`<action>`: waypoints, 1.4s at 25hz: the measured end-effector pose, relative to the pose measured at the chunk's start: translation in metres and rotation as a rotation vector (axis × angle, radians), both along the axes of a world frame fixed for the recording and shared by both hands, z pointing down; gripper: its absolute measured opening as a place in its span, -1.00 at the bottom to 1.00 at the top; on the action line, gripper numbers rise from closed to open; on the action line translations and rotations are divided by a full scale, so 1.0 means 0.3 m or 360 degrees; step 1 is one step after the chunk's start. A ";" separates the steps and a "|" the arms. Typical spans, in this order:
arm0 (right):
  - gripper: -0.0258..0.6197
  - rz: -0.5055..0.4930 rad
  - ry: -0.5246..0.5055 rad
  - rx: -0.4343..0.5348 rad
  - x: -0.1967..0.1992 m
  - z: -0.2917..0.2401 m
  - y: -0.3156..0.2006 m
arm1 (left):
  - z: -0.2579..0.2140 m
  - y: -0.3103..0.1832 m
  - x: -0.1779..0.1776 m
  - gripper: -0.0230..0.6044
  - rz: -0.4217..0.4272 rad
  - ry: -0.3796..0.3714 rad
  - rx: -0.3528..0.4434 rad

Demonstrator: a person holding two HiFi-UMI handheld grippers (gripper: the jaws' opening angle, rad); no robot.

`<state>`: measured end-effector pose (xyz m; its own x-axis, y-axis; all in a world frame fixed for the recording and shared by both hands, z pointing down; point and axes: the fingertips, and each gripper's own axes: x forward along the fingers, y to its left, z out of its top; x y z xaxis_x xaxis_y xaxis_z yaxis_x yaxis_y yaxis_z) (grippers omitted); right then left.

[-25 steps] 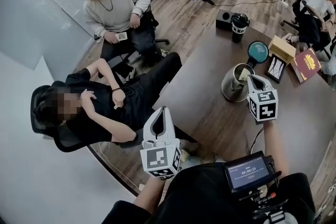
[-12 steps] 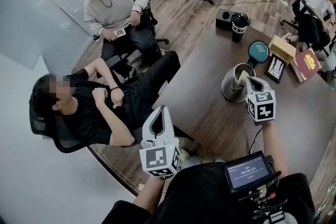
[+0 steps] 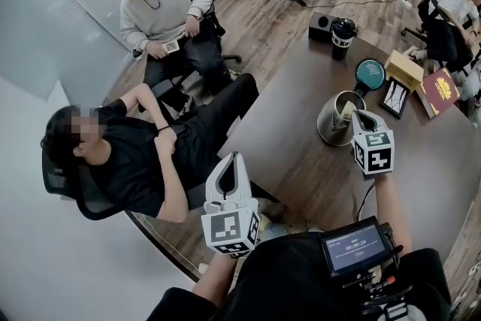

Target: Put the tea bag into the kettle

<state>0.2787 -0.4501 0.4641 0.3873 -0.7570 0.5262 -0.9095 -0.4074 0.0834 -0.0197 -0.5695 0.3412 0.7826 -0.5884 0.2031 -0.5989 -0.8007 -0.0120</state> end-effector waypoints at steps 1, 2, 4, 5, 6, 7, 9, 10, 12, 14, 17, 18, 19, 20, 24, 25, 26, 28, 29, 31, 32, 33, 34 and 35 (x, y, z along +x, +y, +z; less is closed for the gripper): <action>-0.89 0.0003 0.0004 0.0004 0.003 0.000 0.002 | 0.002 0.003 0.003 -0.91 0.0001 -0.0002 0.0000; -0.89 0.0006 0.0004 0.0008 0.004 0.001 0.004 | 0.003 0.005 0.003 -0.91 0.0002 -0.0005 0.0000; -0.89 0.0009 -0.0001 0.0014 0.002 0.001 0.001 | 0.003 0.003 -0.002 -0.91 0.0002 -0.0007 0.0001; -0.89 0.0010 -0.0003 0.0015 0.000 0.000 0.000 | 0.002 0.002 -0.005 -0.91 0.0003 -0.0006 0.0002; -0.89 0.0012 -0.0004 0.0017 -0.002 -0.001 -0.002 | 0.001 0.000 -0.007 -0.91 0.0003 -0.0005 0.0002; -0.88 0.0015 -0.0005 0.0018 -0.003 -0.002 -0.002 | -0.001 0.000 -0.009 -0.91 0.0004 -0.0004 0.0002; -0.88 0.0026 -0.0009 0.0026 -0.005 -0.004 -0.002 | -0.004 0.001 -0.011 -0.91 0.0007 -0.0002 0.0003; -0.88 0.0032 -0.0010 0.0031 -0.005 -0.006 -0.001 | -0.004 0.002 -0.012 -0.91 0.0008 -0.0001 0.0002; -0.88 0.0042 -0.0011 0.0038 -0.004 -0.006 0.002 | -0.002 0.006 -0.013 -0.91 0.0009 -0.0001 0.0000; -0.88 0.0042 -0.0007 0.0034 -0.006 -0.004 0.005 | 0.002 0.008 -0.015 -0.91 0.0008 -0.0001 -0.0003; -0.88 0.0012 0.0006 0.0009 -0.021 -0.004 0.002 | 0.007 0.006 -0.019 -0.91 0.0012 0.0002 -0.0007; -0.88 0.0000 0.0012 -0.0002 -0.028 -0.005 0.001 | 0.007 0.005 -0.022 -0.91 0.0014 0.0003 -0.0007; -0.88 -0.0007 0.0020 -0.0011 -0.038 -0.008 0.002 | 0.005 0.004 -0.026 -0.91 0.0016 0.0005 -0.0008; -0.88 -0.0011 0.0033 -0.0015 -0.048 -0.015 0.006 | 0.001 0.004 -0.030 -0.91 0.0019 0.0008 -0.0009; -0.90 -0.0022 0.0066 0.0034 -0.104 -0.069 0.024 | -0.017 0.002 -0.049 -0.91 0.0047 0.0033 -0.0018; -0.90 -0.0025 0.0071 0.0050 -0.119 -0.084 0.027 | -0.019 0.002 -0.053 -0.91 0.0056 0.0040 -0.0021; -0.90 -0.0027 0.0080 0.0060 -0.135 -0.100 0.030 | -0.019 0.002 -0.056 -0.91 0.0066 0.0047 -0.0024; -0.90 -0.0035 0.0105 0.0074 -0.172 -0.131 0.037 | -0.018 0.002 -0.060 -0.91 0.0091 0.0059 -0.0027; -0.90 -0.0042 0.0116 0.0083 -0.194 -0.147 0.041 | -0.018 0.002 -0.062 -0.91 0.0106 0.0064 -0.0026; -0.90 -0.0055 0.0142 0.0100 -0.244 -0.184 0.049 | -0.018 -0.004 -0.068 -0.91 0.0139 0.0069 -0.0021; -0.90 -0.0059 0.0159 0.0108 -0.270 -0.205 0.053 | -0.019 -0.008 -0.074 -0.91 0.0156 0.0072 -0.0018; -0.90 -0.0062 0.0176 0.0115 -0.297 -0.226 0.057 | -0.020 -0.014 -0.081 -0.91 0.0171 0.0075 -0.0016; -0.90 -0.0062 0.0187 0.0124 -0.327 -0.246 0.060 | -0.020 -0.020 -0.090 -0.91 0.0186 0.0078 -0.0019; -0.90 -0.0060 0.0191 0.0134 -0.359 -0.266 0.064 | -0.018 -0.025 -0.101 -0.91 0.0203 0.0082 -0.0027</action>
<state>0.1712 -0.4309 0.3844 0.4140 -0.8118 0.4119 -0.9098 -0.3832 0.1591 -0.0501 -0.5769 0.3357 0.8605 -0.4803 0.1696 -0.4917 -0.8702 0.0304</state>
